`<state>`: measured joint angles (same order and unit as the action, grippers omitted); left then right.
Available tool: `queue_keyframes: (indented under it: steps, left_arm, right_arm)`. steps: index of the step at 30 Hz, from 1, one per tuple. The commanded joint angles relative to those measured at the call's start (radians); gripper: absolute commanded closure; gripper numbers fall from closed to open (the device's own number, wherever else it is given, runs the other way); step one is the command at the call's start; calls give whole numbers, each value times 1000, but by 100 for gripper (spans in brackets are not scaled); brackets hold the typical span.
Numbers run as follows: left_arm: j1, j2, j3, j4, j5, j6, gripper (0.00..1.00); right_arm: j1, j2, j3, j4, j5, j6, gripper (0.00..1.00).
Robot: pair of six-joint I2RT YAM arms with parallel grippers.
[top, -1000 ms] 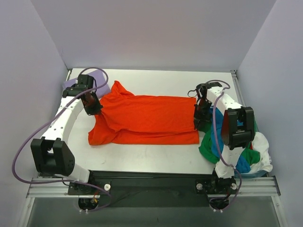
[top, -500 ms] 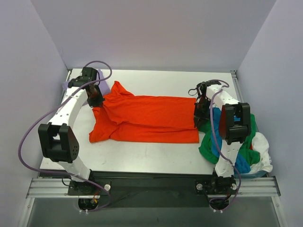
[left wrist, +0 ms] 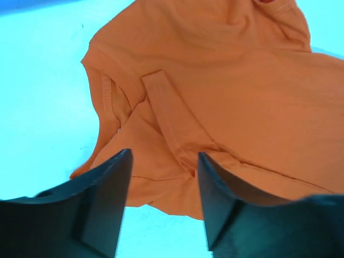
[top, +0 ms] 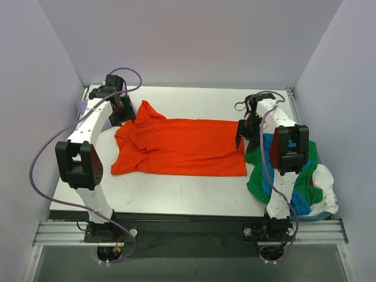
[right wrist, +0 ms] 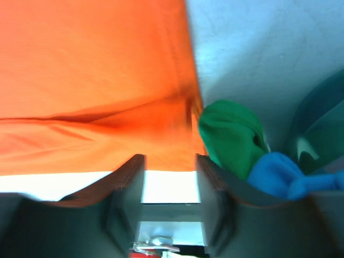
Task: Fold and stack the t-shirts
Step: Fold the flattened tshirt in 1/3 of the way
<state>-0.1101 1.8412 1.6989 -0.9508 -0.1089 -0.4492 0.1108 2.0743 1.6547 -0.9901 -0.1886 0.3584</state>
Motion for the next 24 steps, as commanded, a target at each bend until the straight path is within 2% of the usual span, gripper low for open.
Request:
queue_keyframes:
  steps: [1,4,6,7,10,11,15,17,19,21,24]
  left_arm:
    - [-5,-19,74,4,-23,9,36]
    - [0,-77,9,21,-12,-11,27]
    - [6,-124,-62,46,6,-25,25]
    - [13,-181,-159,76,15,-38,25]
    - [42,-319,-313,128,31,-72,25]
    - [59,-357,-417,141,34,-77,25]
    - [101,-511,-609,164,43,-103,26]
    - [105,-568,-672,152,48,-123,26]
    - [156,-606,-758,158,63,-153,27]
    - [184,-634,-821,162,78,-177,30]
    - [207,-660,-869,187,71,-198,32]
  right_arm:
    - [-5,-14,68,-65,-43,-21,54]
    - [-3,-43,77,-64,-66,-30,51]
    - [3,-84,60,-50,-74,-41,51]
    - [4,-104,27,-42,-83,-41,50]
    - [24,-187,-74,2,-115,-42,50]
    - [29,-206,-99,25,-133,-42,50]
    - [72,-287,-228,68,-153,-24,50]
    - [98,-302,-298,94,-153,-13,50]
    - [107,-310,-337,108,-150,-6,50]
    - [113,-309,-380,128,-149,1,50]
    - [115,-309,-409,145,-143,-1,50]
